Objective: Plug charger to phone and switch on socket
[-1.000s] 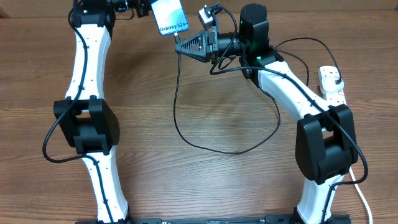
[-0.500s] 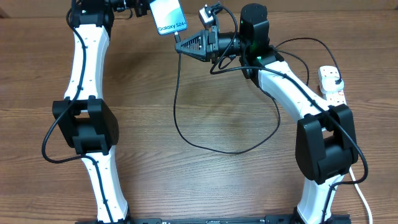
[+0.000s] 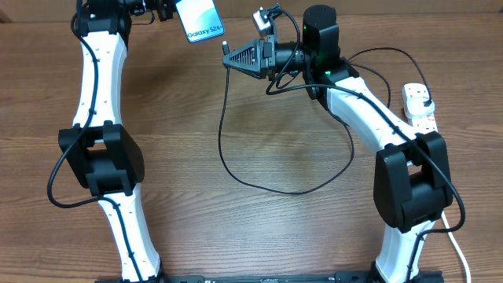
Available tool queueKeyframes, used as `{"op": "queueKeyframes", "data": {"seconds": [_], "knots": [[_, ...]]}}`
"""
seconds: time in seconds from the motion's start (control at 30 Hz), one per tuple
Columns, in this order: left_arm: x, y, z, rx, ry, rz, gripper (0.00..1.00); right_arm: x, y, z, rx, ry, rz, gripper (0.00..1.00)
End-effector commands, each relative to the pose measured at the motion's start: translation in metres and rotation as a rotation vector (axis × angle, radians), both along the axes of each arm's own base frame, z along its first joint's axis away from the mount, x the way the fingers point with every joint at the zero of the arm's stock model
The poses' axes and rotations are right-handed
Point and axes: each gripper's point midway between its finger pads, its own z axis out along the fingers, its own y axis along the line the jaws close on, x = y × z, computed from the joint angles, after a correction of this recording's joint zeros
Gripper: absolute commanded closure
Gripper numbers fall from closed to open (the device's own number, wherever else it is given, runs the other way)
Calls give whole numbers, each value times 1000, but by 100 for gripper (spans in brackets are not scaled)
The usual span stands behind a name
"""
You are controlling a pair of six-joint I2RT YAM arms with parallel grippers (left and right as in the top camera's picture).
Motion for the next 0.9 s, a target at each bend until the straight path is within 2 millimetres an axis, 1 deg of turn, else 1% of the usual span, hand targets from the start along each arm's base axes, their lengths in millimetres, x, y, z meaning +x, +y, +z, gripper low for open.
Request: {"op": "queueKeyframes", "data": {"seconds": [0.0,0.17,0.3,0.43,0.47,0.57,0.7,0.87], "knots": [[-7,-3,5,-11,-8,-40,96,7,-2,4,3,-49,-17,96],[-8,-3,6,-17,-2,-46,96,8,-3,5,5,-55,-19,96],[-10,-4,9,-22,-16,-65,96,12,-10,1,1,-81,-32,96],[-10,-4,9,-22,-17,-65,96,19,-16,-14,-8,-59,-40,96],[-10,-4,9,-22,-17,-65,96,22,-17,-22,-11,-49,-36,96],[-10,-4,9,-21,-17,-65,96,20,-16,-30,3,-64,1,96],[-10,-5,10,-20,-23,-65,96,16,-14,-25,25,-112,35,96],[-10,-5,12,-19,-40,-67,96,10,-14,-15,55,-195,76,96]]}}
